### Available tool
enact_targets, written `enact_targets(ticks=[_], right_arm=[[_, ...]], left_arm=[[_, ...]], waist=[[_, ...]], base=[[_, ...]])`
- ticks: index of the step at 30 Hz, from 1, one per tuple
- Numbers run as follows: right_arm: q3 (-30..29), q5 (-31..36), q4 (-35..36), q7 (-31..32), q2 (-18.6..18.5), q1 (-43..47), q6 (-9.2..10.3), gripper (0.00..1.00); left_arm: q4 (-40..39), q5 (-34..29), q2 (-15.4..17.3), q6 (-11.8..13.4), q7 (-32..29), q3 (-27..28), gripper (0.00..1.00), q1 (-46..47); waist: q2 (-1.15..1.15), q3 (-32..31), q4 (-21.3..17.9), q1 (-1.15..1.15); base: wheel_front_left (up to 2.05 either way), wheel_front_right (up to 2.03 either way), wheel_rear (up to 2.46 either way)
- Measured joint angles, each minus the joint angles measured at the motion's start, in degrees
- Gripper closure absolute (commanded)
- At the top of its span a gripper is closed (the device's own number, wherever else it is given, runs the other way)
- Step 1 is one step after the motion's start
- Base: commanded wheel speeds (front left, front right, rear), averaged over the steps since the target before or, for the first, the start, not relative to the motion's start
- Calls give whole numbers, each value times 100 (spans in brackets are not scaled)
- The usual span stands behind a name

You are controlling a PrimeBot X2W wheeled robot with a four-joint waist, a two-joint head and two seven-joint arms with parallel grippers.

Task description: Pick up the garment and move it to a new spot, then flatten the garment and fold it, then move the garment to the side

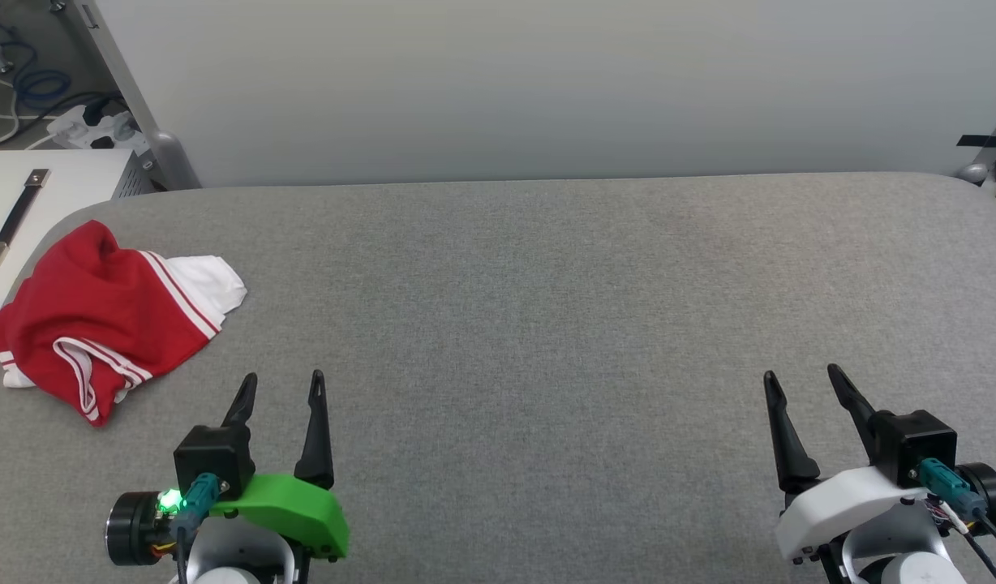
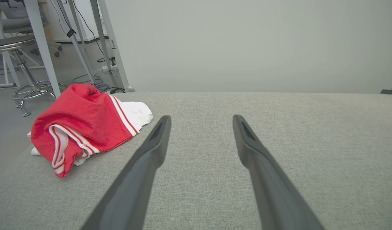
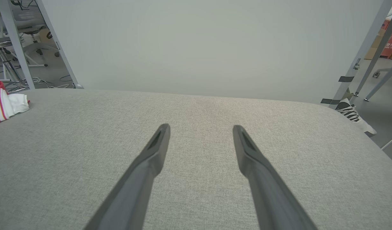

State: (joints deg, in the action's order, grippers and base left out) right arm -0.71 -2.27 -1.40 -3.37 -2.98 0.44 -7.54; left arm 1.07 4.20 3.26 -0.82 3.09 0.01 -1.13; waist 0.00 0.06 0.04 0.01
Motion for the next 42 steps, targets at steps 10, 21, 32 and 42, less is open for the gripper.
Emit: enact_targets(ticks=[10, 21, 32, 42], right_arm=[[3, -15, 26, -144, 0, -4, 0, 0], [2, -98, 96, -268, 0, -41, 0, 0], [-9, -165, 42, -399, 0, -49, 0, 0], [20, -281, 178, -509, 0, -55, 0, 0]], left_arm=[[-62, 176, 0, -47, 151, 23, 0, 0], [-159, 288, 0, -80, 294, 27, 0, 0], [97, 410, -1, -155, 407, -87, 0, -5], [-4, 554, -1, -248, 527, -70, 0, -3]], waist=[[0, 32, 13, 0], [0, 53, 21, 0], [0, 52, 23, 0], [0, 67, 28, 0]], base=[[0, 0, 0], [0, 0, 0], [0, 0, 0], [0, 0, 0]])
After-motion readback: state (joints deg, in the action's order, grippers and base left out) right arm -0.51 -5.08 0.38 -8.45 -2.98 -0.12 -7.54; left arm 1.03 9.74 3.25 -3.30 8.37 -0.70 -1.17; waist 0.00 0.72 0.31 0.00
